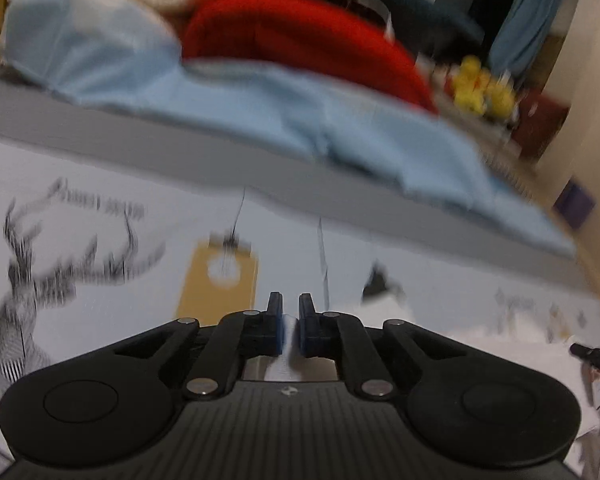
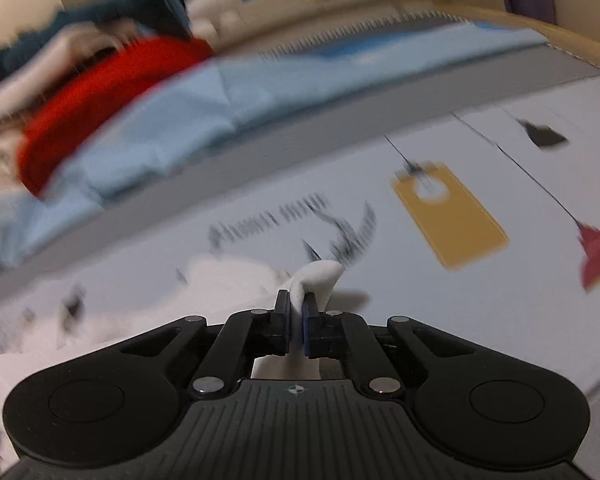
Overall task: Fold small clothes
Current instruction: 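Grasp the shirt hem with both tools and lift it toward the collar, then lay the hem over the shirt body and open both tools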
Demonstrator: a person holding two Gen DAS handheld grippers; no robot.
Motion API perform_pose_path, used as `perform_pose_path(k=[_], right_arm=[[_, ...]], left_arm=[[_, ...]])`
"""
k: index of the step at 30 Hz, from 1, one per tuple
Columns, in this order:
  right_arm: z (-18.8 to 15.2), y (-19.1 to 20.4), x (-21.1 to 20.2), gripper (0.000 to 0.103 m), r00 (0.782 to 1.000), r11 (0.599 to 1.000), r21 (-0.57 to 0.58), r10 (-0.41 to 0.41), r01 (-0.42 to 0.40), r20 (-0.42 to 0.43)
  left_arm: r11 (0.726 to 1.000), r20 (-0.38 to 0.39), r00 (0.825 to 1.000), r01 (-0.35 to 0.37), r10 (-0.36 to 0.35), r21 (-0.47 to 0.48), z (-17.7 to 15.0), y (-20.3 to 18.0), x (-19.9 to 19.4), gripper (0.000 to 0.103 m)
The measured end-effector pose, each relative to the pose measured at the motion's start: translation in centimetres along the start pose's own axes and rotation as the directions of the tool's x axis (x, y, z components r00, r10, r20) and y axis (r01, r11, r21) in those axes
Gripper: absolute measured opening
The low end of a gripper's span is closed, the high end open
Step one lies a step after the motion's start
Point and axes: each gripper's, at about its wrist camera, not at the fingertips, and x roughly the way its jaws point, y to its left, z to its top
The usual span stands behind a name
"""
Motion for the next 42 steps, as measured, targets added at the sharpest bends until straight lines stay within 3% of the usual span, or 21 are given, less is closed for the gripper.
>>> perform_pose_path(k=[2, 4, 5, 8, 11, 13, 17, 20, 21, 22, 24, 26, 27, 28, 29, 33, 35, 37, 38, 40, 42], right_arm=[[0.7, 0.6, 0.0, 0.008, 0.999, 0.999, -0.03, -0.03, 0.031, 0.03], [1.2, 0.6, 0.3, 0.018, 0.984, 0.983, -0.045, -0.179, 0.179, 0.003], [1.3, 0.2, 0.2, 0.018, 0.974, 0.973, -0.035, -0.227, 0.227, -0.005], [1.6, -1.6, -1.0, 0.018, 0.974, 0.974, 0.028, -0.226, 0.226, -0.009], [1.6, -1.5, -2.7, 0.019, 0.994, 0.994, -0.02, -0.108, 0.108, -0.006], [1.1, -0.8, -3.8, 0.036, 0.999, 0.995, -0.102, -0.014, 0.009, -0.051], [-0.8, 1.3, -6.3, 0.04, 0.989, 0.937, -0.329, 0.079, -0.116, -0.125], [-2.6, 2.5, -7.2, 0.04, 0.975, 0.867, -0.462, 0.103, -0.185, -0.197], [-3.5, 3.2, -7.2, 0.04, 0.972, 0.833, -0.522, 0.08, -0.187, -0.22], [-4.3, 3.6, -7.2, 0.04, 0.971, 0.803, -0.567, 0.057, -0.183, -0.233], [-6.0, 4.2, -7.0, 0.04, 0.969, 0.727, -0.665, 0.005, -0.174, -0.247], [-7.3, 4.9, -6.8, 0.039, 0.971, 0.66, -0.734, -0.033, -0.157, -0.237], [-7.5, 5.0, -6.7, 0.032, 0.971, 0.634, -0.76, -0.057, -0.144, -0.231], [-7.5, 5.1, -6.7, 0.017, 0.973, 0.622, -0.771, -0.064, -0.136, -0.223], [-7.3, 4.9, -6.9, 0.014, 0.973, 0.625, -0.769, -0.065, -0.133, -0.222], [-4.9, 3.3, -8.3, 0.009, 0.976, 0.714, -0.688, -0.029, -0.13, -0.215], [-4.3, 2.3, -8.8, 0.009, 0.974, 0.741, -0.661, -0.04, -0.121, -0.223], [-4.5, 1.2, -8.6, 0.011, 0.949, 0.768, -0.627, -0.088, -0.13, -0.304], [-4.8, 0.8, -8.4, 0.012, 0.933, 0.771, -0.625, -0.126, -0.122, -0.338], [-5.3, 0.2, -8.8, 0.012, 0.925, 0.773, -0.629, -0.176, -0.082, -0.337], [-4.4, -0.4, -9.9, 0.012, 0.943, 0.835, -0.544, -0.116, -0.077, -0.313]], left_arm=[[1.0, -0.011, 1.0, 0.001, 0.0, 0.013, 0.6, -0.2, -0.2, 0.016], [1.0, -0.02, 1.0, -0.016, 0.016, 0.001, 0.6, -0.3, -0.6, 0.019], [1.0, -0.043, 0.999, -0.017, 0.017, -0.005, 0.4, -0.4, -0.6, 0.02], [0.998, -0.105, 0.993, -0.059, 0.06, 0.015, 0.2, -0.1, -0.7, 0.024], [0.998, -0.107, 0.993, -0.053, 0.054, 0.013, 0.0, 0.5, -1.7, 0.037], [1.0, -0.132, 0.991, -0.024, 0.022, -0.018, -0.2, 1.1, -1.7, 0.051], [0.988, -0.251, 0.966, 0.02, -0.059, -0.155, -1.5, 2.9, -0.1, 0.058], [0.982, -0.3, 0.951, 0.014, -0.071, -0.186, -2.8, 3.0, 0.8, 0.044], [0.986, -0.317, 0.946, 0.01, -0.064, -0.169, -3.0, 2.8, 1.0, 0.024], [0.988, -0.322, 0.945, 0.013, -0.061, -0.151, -3.1, 2.6, 1.0, 0.016], [0.993, -0.305, 0.95, 0.03, -0.063, -0.113, -2.8, 1.9, 0.1, 0.007], [0.995, -0.293, 0.954, 0.043, -0.068, -0.091, -2.2, 1.0, -0.9, 0.005], [0.995, -0.288, 0.955, 0.047, -0.07, -0.087, -1.8, 0.7, -1.5, 0.004], [0.995, -0.281, 0.957, 0.053, -0.076, -0.088, -1.4, 0.4, -2.2, 0.004], [0.994, -0.272, 0.959, 0.061, -0.083, -0.09, -1.1, 0.1, -3.0, 0.003], [0.995, -0.288, 0.954, 0.061, -0.081, -0.077, -0.3, -1.1, -5.4, 0.003], [0.998, -0.348, 0.936, 0.042, -0.058, -0.053, -1.2, -1.2, -5.7, 0.004], [0.999, -0.453, 0.891, -0.035, 0.035, 0.008, -3.1, -0.9, -5.0, 0.008], [0.998, -0.474, 0.878, -0.06, 0.068, 0.031, -3.7, -0.7, -4.9, 0.009], [0.989, -0.433, 0.89, -0.112, 0.141, 0.093, -4.2, -0.9, -5.6, 0.011], [0.993, -0.36, 0.926, -0.089, 0.113, 0.081, -4.0, -1.3, -6.5, 0.011]])
